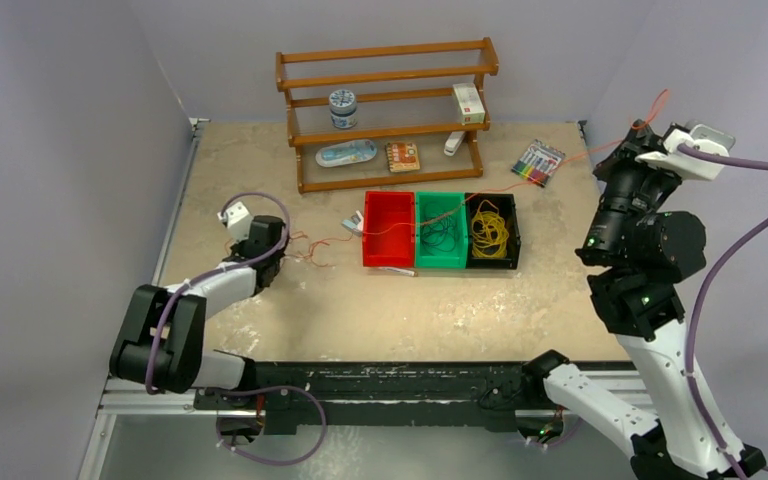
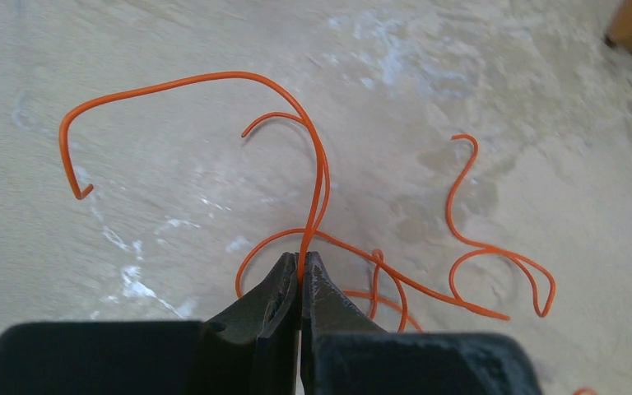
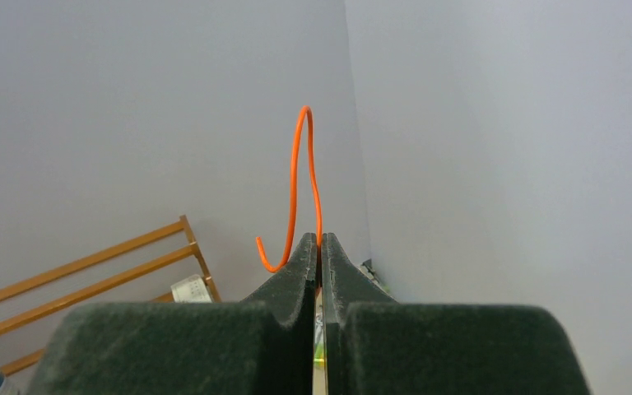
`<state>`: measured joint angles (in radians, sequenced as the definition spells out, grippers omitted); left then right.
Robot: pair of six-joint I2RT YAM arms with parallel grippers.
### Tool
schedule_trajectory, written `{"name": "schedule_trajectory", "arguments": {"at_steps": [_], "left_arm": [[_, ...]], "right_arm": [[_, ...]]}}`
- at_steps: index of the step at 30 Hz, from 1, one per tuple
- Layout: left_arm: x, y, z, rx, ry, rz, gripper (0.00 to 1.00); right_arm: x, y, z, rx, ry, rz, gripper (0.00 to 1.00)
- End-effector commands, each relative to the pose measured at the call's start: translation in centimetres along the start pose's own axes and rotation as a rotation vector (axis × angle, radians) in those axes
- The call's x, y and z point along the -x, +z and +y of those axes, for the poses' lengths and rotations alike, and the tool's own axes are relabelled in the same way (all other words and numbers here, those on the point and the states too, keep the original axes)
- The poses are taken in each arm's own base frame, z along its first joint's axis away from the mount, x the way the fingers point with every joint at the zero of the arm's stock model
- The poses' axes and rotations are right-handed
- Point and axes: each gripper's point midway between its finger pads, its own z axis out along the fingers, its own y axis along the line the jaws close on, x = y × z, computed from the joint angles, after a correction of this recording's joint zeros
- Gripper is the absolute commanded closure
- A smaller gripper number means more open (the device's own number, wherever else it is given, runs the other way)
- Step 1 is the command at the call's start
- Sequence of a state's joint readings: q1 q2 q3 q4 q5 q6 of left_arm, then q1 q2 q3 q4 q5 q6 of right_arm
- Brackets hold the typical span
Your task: Untangle the cables
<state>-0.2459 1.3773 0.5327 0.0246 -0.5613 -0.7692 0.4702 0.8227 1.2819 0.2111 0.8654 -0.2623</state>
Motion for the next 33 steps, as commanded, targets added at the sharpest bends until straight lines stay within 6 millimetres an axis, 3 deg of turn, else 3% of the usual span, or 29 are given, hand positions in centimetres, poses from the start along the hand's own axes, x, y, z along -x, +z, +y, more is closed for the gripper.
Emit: {"name": "schedule_trajectory", "arguments": {"at_steps": [1, 9, 20, 23, 27, 30, 33], "left_arm": [[2.6, 1.3, 0.7, 0.027, -0.112, -0.031, 1.0], [2.2, 3.5, 2.0, 0.072, -0.135, -0.015, 1.0], [1.9, 4.4, 1.4, 0.055, -0.121, -0.004, 1.0], [1.9, 4.3, 0.9, 0.018, -0.113, -0.003, 1.0], [2.0, 3.5, -1.0, -0.091, -0.11, 0.003, 1.0], [2.4, 1.9, -2.8, -0.142, -0.064, -0.02, 1.0], [2.2, 0.0, -3.9, -0.155, -0.015, -0.041, 1.0]], "right_arm": [[1.4, -0.2, -1.6, -0.055, 0.01, -0.042, 1.0], [4.4, -1.5, -5.0, -0.127, 0.01, -0.101, 1.0], [7.4, -3.0, -8.5, -0.192, 0.009, -0.144, 1.0], [7.7, -2.8, -6.9, -0.105, 0.027, -0.164, 1.0], [7.4, -2.6, -1.8, 0.151, 0.025, -0.181, 1.0], [6.8, -2.5, 1.5, 0.296, 0.009, -0.17, 1.0], [6.3, -2.3, 3.2, 0.353, -0.001, -0.163, 1.0]]}}
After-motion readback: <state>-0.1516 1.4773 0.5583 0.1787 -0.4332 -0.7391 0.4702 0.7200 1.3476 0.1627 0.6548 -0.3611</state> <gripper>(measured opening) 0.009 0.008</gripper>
